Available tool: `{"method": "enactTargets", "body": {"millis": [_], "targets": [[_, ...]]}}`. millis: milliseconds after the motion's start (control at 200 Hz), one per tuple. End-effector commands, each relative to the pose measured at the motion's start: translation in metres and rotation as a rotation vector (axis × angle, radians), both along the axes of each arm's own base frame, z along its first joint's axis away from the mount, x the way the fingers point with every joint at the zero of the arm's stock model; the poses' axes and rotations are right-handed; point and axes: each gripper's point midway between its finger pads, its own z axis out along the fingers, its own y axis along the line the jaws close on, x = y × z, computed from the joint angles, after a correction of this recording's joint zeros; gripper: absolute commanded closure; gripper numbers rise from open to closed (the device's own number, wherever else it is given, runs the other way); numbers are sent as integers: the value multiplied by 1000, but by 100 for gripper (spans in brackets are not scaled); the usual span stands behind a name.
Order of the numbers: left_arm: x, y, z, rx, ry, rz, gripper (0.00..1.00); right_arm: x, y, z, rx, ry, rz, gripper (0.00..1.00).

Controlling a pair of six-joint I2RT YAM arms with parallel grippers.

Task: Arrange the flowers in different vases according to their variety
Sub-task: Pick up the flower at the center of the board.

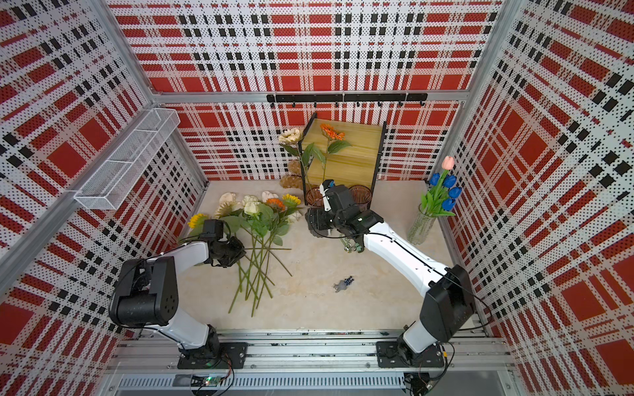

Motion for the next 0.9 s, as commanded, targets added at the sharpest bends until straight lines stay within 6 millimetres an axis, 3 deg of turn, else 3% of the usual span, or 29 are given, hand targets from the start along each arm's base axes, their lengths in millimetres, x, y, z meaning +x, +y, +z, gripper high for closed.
{"method": "enactTargets", "body": {"millis": [0, 261, 361, 611, 897], "targets": [[9, -3, 10, 0, -41, -26, 100, -4, 28, -3, 116, 84, 7, 12], [8, 4, 60, 22, -153, 0, 100, -20, 92, -32, 139, 232, 92, 19], [10, 4, 89, 24, -220, 4, 100, -23, 109, -39, 146, 258, 113, 19], [7, 12, 152, 101, -309, -8, 100, -19, 127, -72, 143, 344, 114, 20], [1, 4, 206, 331, -340, -69, 100, -13, 140, -117, 97, 420, 115, 40]]}}
